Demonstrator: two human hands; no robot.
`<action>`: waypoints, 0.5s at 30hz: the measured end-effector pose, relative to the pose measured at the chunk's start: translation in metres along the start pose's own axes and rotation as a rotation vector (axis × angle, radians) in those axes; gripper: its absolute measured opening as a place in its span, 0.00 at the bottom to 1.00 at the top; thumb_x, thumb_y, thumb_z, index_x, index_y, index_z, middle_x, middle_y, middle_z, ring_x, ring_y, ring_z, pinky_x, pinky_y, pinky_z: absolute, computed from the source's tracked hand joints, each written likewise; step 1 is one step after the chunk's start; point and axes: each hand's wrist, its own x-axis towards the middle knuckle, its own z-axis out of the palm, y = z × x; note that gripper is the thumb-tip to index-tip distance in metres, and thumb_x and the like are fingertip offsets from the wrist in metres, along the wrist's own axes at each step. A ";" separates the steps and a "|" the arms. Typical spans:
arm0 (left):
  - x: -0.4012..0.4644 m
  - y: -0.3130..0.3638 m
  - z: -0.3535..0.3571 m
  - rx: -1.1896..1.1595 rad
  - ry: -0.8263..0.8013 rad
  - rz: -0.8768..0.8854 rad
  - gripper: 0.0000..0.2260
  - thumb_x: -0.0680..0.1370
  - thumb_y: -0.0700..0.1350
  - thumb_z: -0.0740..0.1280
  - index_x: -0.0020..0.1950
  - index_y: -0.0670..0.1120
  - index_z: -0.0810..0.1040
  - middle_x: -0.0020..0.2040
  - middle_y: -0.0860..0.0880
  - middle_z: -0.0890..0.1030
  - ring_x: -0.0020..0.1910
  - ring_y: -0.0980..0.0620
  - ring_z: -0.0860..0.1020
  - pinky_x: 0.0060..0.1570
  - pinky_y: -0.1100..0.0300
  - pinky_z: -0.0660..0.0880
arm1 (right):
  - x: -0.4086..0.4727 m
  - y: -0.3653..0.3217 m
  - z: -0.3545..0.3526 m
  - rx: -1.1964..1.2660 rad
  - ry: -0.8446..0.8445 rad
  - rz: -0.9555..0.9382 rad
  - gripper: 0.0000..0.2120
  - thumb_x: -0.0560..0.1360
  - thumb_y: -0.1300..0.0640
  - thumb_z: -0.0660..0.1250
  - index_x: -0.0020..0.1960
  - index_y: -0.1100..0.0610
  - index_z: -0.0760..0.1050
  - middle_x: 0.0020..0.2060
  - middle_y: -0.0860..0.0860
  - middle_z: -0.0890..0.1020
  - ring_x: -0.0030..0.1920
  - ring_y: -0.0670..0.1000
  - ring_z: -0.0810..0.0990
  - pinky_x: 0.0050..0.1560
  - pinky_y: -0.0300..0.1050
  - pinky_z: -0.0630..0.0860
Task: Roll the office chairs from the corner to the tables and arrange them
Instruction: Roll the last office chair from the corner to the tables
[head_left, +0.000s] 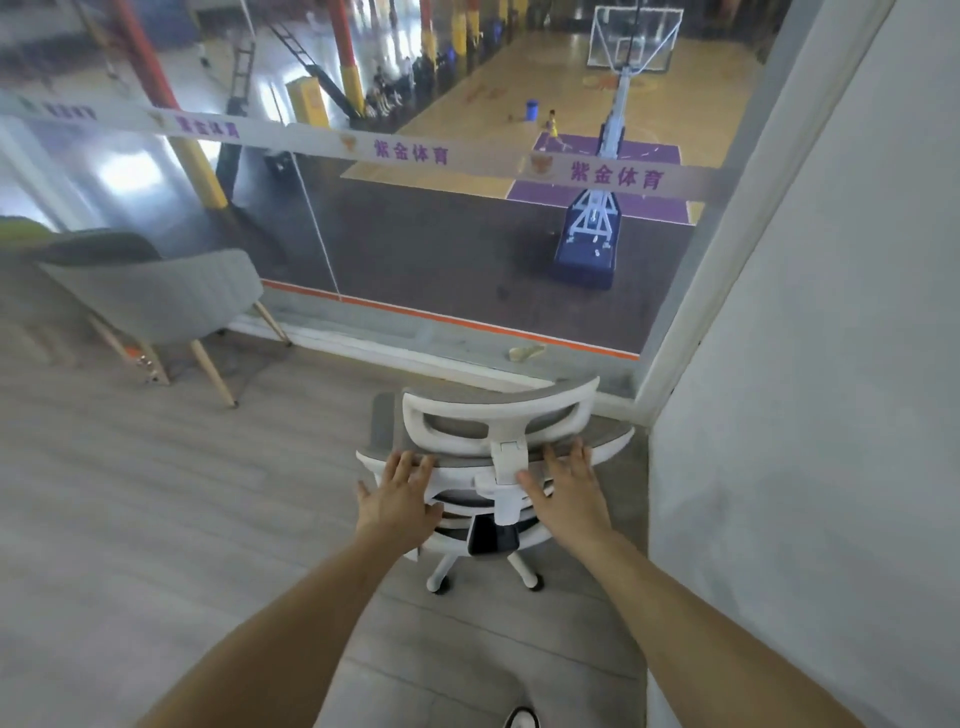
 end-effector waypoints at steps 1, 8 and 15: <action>-0.011 -0.020 0.002 -0.010 -0.002 -0.035 0.33 0.83 0.61 0.58 0.84 0.57 0.49 0.84 0.51 0.47 0.83 0.49 0.41 0.74 0.27 0.52 | -0.004 -0.018 0.009 -0.011 -0.012 -0.031 0.49 0.73 0.20 0.40 0.84 0.48 0.54 0.84 0.59 0.43 0.83 0.59 0.37 0.81 0.65 0.52; -0.083 -0.133 0.017 -0.155 0.038 -0.246 0.30 0.84 0.64 0.52 0.84 0.59 0.46 0.85 0.50 0.44 0.83 0.47 0.37 0.74 0.24 0.42 | -0.030 -0.122 0.060 -0.092 -0.136 -0.208 0.36 0.80 0.27 0.50 0.82 0.44 0.60 0.84 0.56 0.49 0.84 0.58 0.45 0.80 0.60 0.58; -0.160 -0.244 0.016 -0.465 0.208 -0.637 0.37 0.82 0.70 0.49 0.85 0.57 0.40 0.85 0.47 0.44 0.83 0.43 0.40 0.76 0.30 0.42 | -0.065 -0.228 0.114 -0.096 0.045 -0.307 0.32 0.80 0.36 0.61 0.75 0.57 0.71 0.72 0.55 0.73 0.73 0.56 0.70 0.70 0.55 0.68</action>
